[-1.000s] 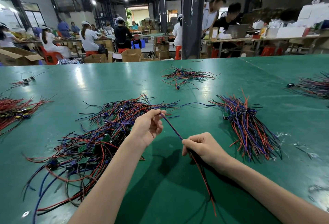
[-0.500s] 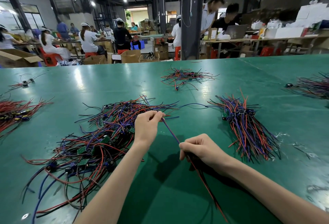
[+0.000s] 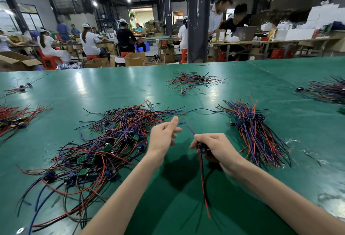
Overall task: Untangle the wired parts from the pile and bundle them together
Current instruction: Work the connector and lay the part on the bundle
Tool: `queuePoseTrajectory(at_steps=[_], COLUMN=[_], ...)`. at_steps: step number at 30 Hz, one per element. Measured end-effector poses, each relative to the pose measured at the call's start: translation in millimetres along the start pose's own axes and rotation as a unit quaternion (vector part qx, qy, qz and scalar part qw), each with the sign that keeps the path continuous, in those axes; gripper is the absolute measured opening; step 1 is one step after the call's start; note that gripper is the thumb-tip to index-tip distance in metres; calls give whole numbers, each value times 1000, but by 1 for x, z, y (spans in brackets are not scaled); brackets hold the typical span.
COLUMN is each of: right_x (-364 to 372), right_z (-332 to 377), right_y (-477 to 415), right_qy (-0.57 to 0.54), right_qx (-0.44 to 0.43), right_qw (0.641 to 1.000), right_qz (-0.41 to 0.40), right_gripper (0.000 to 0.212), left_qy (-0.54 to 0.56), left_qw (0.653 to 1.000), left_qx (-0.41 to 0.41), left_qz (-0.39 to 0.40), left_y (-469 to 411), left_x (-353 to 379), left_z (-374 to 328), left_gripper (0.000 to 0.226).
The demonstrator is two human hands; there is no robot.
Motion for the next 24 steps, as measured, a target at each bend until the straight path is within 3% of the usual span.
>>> queuePoseTrajectory(at_steps=[4,8,20,24], right_x=[-10,-14,-7,-6], right_z=[6,10,-4,-7], right_y=[-4,-6,-12,-11], right_qy=[-43,-57,-78,-54], right_qx=[-37,-65,33,17], right_qw=[996,992,996,998], right_qz=[-65,-88,-37,-9], right_gripper=[39,36,40,33], left_qy=[4,-5,48,16], left_qw=[986,967,986,993], left_qx=[-46,-7,11,-1], left_qz=[162,256,160,113], left_y=[20,37,37,33], left_x=[22,37,32,26], left_z=[-5,-7,-8,-6], left_gripper=[31,17,11,13])
Point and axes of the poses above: each hand's wrist, its own y-axis away from the middle knuckle, its own x-axis out of the palm, z = x × y, the point moved 3 cm from there along -y, towards the middle knuckle, and after that the axes turned 11 degrees about -y, right-handed, at the moved point
